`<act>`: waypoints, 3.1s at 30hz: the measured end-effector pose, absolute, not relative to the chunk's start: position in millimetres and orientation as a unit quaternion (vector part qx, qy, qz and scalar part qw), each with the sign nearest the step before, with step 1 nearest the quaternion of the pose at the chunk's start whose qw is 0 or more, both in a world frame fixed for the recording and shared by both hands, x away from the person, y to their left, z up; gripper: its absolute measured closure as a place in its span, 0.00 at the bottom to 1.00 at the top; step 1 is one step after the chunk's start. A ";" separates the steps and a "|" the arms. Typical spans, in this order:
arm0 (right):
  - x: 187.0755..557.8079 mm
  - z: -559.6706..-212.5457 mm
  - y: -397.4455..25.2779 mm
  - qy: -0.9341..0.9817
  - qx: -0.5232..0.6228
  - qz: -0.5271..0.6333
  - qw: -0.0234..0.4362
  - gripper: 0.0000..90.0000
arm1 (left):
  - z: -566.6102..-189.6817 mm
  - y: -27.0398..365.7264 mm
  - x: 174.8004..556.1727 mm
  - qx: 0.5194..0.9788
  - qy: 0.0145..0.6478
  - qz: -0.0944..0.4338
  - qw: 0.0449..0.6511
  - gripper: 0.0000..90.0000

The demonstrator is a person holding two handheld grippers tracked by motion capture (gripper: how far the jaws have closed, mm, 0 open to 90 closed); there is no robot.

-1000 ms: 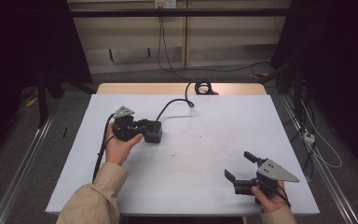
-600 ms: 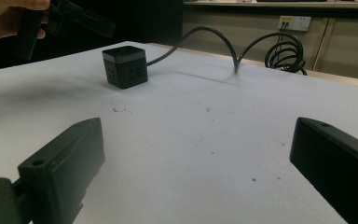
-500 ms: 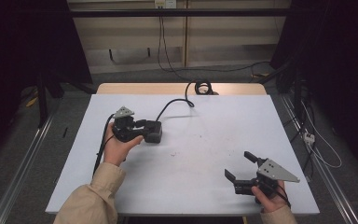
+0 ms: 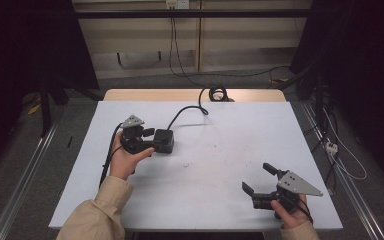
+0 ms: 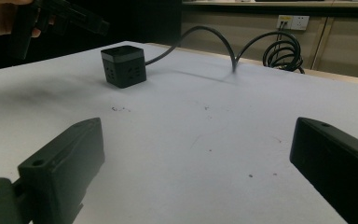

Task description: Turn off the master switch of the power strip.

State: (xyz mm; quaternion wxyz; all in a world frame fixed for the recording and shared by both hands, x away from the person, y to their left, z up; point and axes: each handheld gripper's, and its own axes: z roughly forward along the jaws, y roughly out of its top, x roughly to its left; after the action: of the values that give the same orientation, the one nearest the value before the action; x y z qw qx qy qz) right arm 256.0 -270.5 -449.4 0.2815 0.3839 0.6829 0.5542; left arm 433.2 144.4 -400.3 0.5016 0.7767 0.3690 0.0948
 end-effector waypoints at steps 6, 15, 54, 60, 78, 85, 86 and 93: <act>255.7 -450.7 -271.3 0.683 0.385 0.555 0.279 0.03 | -397.9 145.7 430.6 0.777 0.363 0.086 0.508 0.22; 255.5 -450.6 -271.2 0.682 0.385 0.556 0.278 0.03 | -395.7 148.3 427.1 0.778 0.356 0.075 0.511 0.15; 249.4 -449.4 -277.3 0.677 0.398 0.551 0.283 0.03 | -406.0 181.3 382.9 0.785 0.320 0.089 0.523 0.12; 249.2 -449.3 -277.0 0.677 0.398 0.552 0.282 0.03 | -409.7 186.8 377.1 0.783 0.319 0.084 0.527 0.12; 249.1 -449.1 -276.9 0.678 0.397 0.550 0.283 0.03 | -417.8 204.8 359.8 0.788 0.316 0.094 0.520 0.12; 249.1 -449.2 -277.1 0.678 0.398 0.550 0.283 0.03 | -424.1 213.1 346.8 0.792 0.317 0.099 0.512 0.11; 249.0 -449.2 -277.0 0.678 0.398 0.550 0.283 0.03 | -424.9 214.5 345.3 0.793 0.317 0.101 0.510 0.11; 249.0 -449.2 -276.5 0.678 0.397 0.549 0.285 0.03 | -427.2 224.4 336.1 0.788 0.321 0.106 0.515 0.12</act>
State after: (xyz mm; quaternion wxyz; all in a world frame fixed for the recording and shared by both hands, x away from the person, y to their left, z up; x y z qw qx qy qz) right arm 249.0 -276.5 -449.2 0.2847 0.3972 0.6784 0.5486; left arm 336.1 224.4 -427.2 0.5146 0.7880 0.3212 0.1057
